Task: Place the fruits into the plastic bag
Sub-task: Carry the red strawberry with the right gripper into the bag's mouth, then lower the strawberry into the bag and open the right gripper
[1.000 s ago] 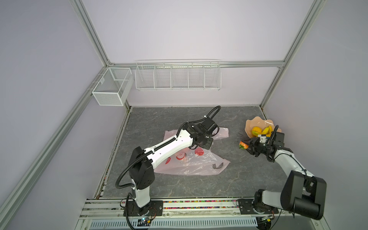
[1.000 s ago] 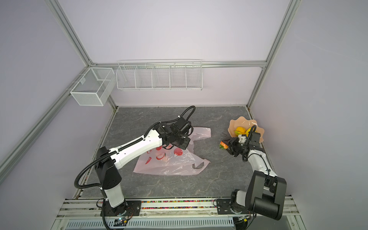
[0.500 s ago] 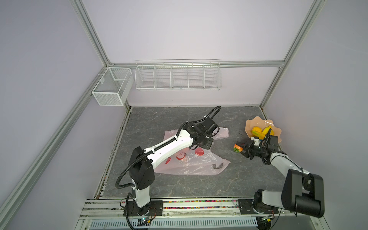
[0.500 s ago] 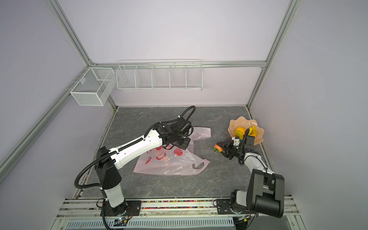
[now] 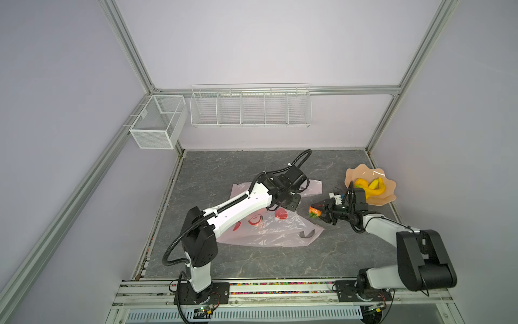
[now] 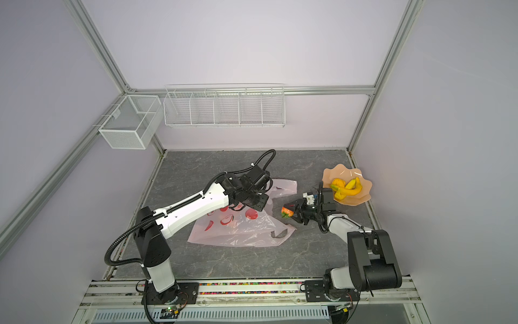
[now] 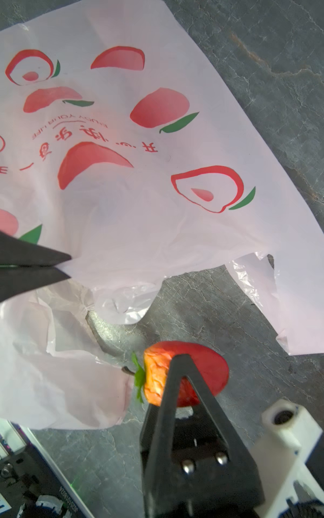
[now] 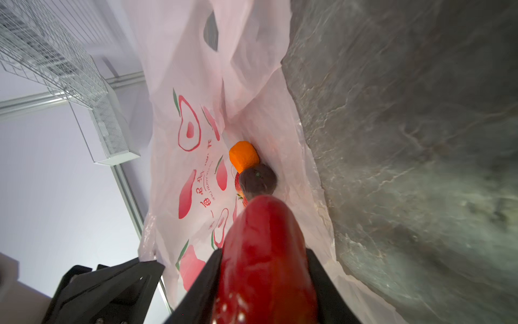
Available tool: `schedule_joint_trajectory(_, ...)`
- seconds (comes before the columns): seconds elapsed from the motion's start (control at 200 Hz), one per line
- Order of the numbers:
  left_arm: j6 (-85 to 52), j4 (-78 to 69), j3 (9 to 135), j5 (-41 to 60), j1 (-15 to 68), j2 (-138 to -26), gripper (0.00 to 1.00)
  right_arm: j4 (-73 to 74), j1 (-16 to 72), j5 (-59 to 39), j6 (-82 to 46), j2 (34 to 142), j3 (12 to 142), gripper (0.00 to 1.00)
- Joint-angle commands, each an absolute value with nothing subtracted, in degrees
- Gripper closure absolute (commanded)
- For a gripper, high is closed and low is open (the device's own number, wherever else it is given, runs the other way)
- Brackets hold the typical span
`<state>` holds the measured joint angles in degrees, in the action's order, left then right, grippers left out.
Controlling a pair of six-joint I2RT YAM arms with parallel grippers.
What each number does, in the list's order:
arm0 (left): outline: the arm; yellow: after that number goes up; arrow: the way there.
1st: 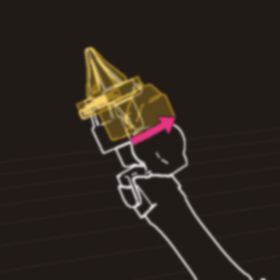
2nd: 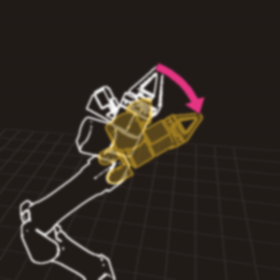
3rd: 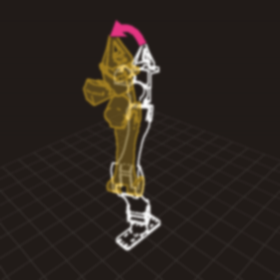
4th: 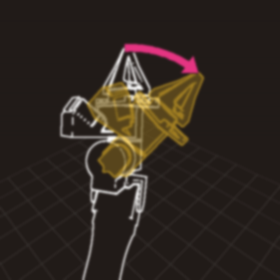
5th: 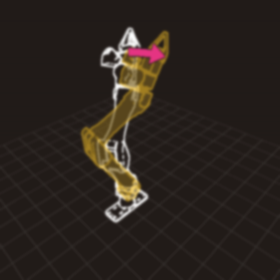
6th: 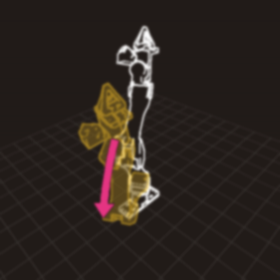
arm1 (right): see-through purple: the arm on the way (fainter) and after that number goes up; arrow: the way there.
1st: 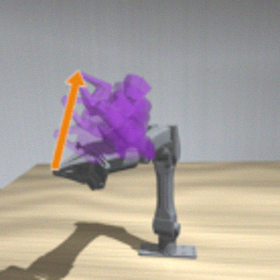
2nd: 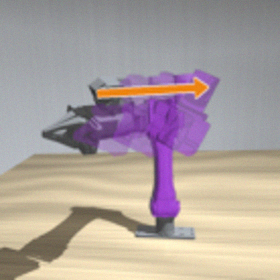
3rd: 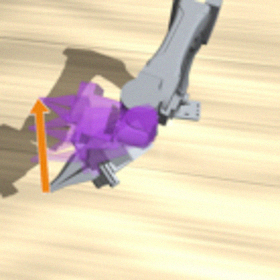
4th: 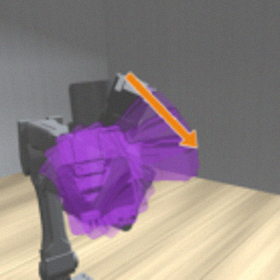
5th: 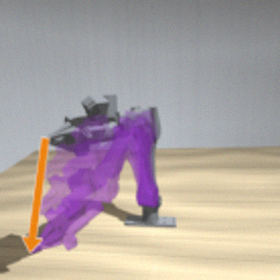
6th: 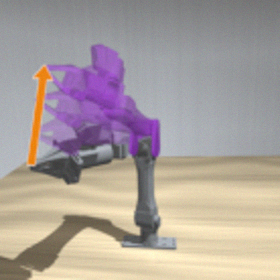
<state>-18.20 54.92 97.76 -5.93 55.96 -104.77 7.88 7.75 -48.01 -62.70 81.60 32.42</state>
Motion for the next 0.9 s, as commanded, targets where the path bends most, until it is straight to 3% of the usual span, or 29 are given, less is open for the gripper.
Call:
schedule_joint_trajectory(0.0, -18.8, 54.5, 99.2, -5.8, 56.3, -104.7, 1.0, 13.6, 11.4, -46.4, -67.0, 84.1, 33.3, 0.75)
schedule_joint_trajectory(0.34, -18.9, 54.5, 99.2, -5.8, 56.3, -104.7, 1.0, 23.5, 26.0, -42.2, -74.0, 94.8, 38.8, 0.75)
schedule_joint_trajectory(0.705, -19.1, 54.2, 99.0, -6.1, 56.4, -104.3, 1.0, 24.9, 34.8, -39.4, -77.1, 104.8, 44.8, 0.74)
schedule_joint_trajectory(0.895, -19.2, 53.9, 98.7, -6.1, 56.3, -104.2, 1.0, 21.6, 37.4, -39.9, -76.4, 107.3, 47.8, 0.61)
